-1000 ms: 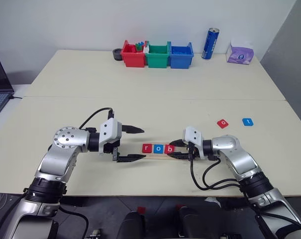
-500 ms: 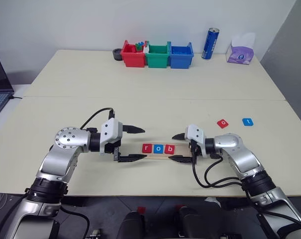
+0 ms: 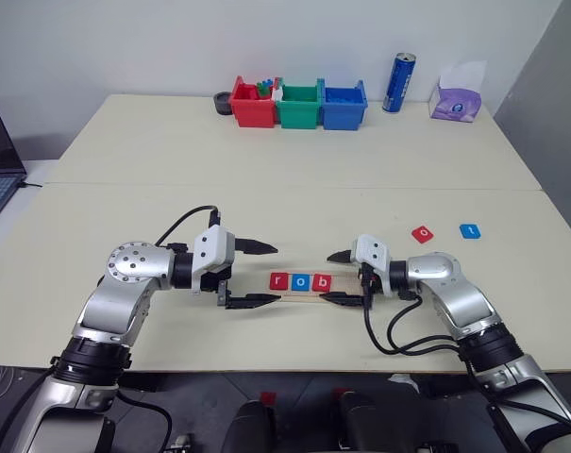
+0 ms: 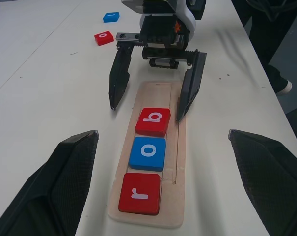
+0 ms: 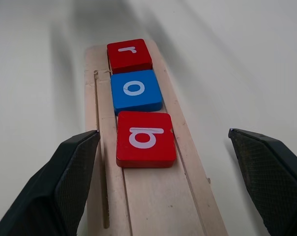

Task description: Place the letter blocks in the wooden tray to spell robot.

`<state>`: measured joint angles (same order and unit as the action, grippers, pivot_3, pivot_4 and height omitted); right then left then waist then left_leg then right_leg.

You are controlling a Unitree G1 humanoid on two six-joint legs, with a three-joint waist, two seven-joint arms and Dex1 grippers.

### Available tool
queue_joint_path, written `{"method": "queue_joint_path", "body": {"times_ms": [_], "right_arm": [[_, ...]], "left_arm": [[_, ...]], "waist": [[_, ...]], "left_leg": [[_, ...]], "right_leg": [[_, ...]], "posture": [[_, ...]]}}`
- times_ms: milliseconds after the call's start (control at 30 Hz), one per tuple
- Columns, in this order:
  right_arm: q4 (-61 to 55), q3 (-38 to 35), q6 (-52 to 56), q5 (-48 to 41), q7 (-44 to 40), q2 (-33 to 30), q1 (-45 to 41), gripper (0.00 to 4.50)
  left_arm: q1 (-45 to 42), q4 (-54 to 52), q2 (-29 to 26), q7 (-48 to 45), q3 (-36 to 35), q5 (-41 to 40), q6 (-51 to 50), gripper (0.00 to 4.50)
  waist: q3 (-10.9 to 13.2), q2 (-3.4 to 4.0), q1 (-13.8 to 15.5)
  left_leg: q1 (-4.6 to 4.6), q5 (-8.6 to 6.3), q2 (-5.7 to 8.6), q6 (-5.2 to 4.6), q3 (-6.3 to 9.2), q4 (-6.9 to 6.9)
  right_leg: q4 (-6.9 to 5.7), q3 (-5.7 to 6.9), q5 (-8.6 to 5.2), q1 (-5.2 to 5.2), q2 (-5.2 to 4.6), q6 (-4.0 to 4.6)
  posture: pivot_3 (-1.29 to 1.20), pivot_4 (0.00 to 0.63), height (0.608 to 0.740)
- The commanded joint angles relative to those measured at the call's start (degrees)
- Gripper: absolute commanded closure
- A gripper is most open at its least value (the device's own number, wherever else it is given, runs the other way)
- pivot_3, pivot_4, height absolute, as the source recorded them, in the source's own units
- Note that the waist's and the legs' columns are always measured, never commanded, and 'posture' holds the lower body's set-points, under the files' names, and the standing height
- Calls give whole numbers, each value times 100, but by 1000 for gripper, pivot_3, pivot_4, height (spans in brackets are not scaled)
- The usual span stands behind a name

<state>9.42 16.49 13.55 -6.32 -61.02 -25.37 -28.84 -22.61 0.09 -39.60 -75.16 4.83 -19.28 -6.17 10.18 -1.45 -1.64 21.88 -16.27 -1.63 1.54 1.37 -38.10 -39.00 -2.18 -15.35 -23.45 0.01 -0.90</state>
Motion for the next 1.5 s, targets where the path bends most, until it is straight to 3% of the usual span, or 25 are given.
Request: {"method": "queue_joint_path", "body": {"times_ms": [33, 300, 500, 600, 933, 1500], "right_arm": [[-3, -99, -145, -23, 32, 13, -159, 37], [-131, -146, -64, -201, -127, -24, -141, 37], [-996, -492, 913, -1149, -444, -126, -26, 196], [-1517, -542, 1439, -1487, -510, -293, 135, 947], [-2027, 119, 1261, -906, -37, -382, 1000, 4473], [-1546, 52, 1003, -690, 391, -227, 688, 4473]], "left_arm": [[14, -129, -40, -5, -71, -68, 47, 0], [1, -59, -25, -5, -67, -49, 101, 0], [-10, -37, -21, -4, -64, -41, 116, 0], [0, -49, -21, 1, -64, -41, 114, 0], [-13, -79, -1, 8, -35, -34, 106, 0], [0, -100, 20, -34, -16, -39, 97, 0]], "waist": [[0, 0, 0], [0, 0, 0], [0, 0, 1], [0, 0, 7], [0, 0, -3], [0, 0, -4]], "left_leg": [[0, 0, 0, 0, 0, 0], [0, 0, 0, 0, 0, 0], [1, 0, -1, 0, 2, 0], [2, 0, -3, 0, 7, 0], [0, 0, 1, 0, 4, -1], [-1, 0, 0, 0, 2, -1]], "right_leg": [[0, 0, 0, 0, 0, 0], [0, 0, 0, 0, 0, 0], [0, 1, 0, 0, 0, 0], [0, 3, 0, 1, -3, 0], [-2, 2, 0, 1, 0, -1], [-1, 2, 0, 2, 3, -1]], "posture": [[0, 150, 740], [0, 150, 740], [0, 150, 740], [0, 150, 740], [0, 150, 740], [0, 150, 740]]}}
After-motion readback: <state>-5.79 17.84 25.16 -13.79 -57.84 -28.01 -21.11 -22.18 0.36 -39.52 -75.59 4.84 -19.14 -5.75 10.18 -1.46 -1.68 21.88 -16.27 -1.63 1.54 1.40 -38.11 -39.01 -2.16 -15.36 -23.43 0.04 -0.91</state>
